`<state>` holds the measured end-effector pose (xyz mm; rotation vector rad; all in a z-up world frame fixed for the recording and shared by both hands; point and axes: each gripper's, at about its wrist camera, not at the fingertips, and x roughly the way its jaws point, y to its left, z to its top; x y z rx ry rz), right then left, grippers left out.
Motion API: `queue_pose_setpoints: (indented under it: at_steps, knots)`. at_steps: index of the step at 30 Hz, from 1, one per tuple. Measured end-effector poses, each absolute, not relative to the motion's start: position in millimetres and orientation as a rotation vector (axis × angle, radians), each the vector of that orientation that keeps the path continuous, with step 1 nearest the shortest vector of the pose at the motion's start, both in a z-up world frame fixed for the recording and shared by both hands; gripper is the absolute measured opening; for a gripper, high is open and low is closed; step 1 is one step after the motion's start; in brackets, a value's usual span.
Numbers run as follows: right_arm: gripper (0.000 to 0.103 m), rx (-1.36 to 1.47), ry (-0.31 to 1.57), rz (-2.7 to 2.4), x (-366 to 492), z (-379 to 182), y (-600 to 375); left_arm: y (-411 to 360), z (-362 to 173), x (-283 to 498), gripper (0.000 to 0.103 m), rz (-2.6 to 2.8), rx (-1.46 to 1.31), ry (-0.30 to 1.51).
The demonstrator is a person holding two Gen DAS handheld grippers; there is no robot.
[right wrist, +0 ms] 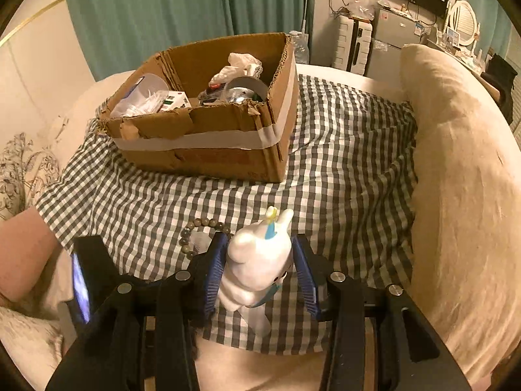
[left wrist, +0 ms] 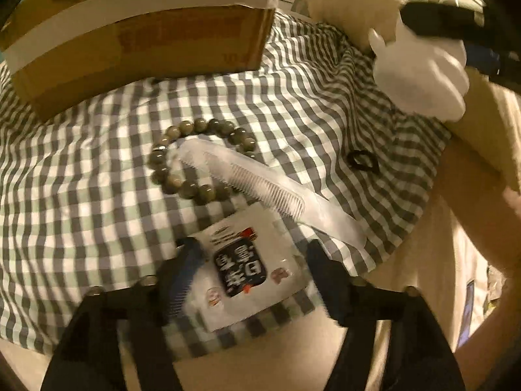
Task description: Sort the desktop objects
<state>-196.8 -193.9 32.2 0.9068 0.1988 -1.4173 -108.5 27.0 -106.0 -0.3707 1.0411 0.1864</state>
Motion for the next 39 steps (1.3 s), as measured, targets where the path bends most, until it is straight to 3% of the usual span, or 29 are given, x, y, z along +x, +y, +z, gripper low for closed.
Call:
queue_pose_setpoints:
  at_steps: [4,6,7,10,13,23,33,39]
  knots:
    - [0.042,0.906,0.201,-1.411,-196.1,30.5,-193.0,22.5,-110.3,-103.3,0.075,0.207,-0.310,1.043]
    - [0.042,0.912,0.202,-1.408,-195.1,28.8,-193.2,22.3,-109.8,-105.4,0.060,0.216,-0.281,1.035]
    - [0.042,0.914,0.203,-1.406,-194.9,27.9,-193.1,22.8,-109.5,-108.4,0.042,0.217,-0.269,1.035]
    - [0.042,0.923,0.201,-1.401,-194.3,25.9,-192.4,34.0,-107.0,-117.3,0.016,0.224,-0.284,1.038]
    - [0.042,0.924,0.196,-1.392,-192.5,26.0,-190.0,48.3,-106.7,-120.8,0.005,0.241,-0.325,1.033]
    - [0.042,0.912,0.138,-1.361,-197.0,37.9,-182.2,61.1,-31.1,-127.9,0.004,0.243,-0.298,0.853]
    - [0.041,0.771,0.056,-1.354,-214.9,117.6,-213.6,113.2,76.4,-95.0,0.004,0.273,-0.212,0.683]
    - [0.041,0.702,0.080,-1.376,-219.7,152.2,-271.0,176.3,100.8,-60.5,0.004,0.362,-0.141,0.662]
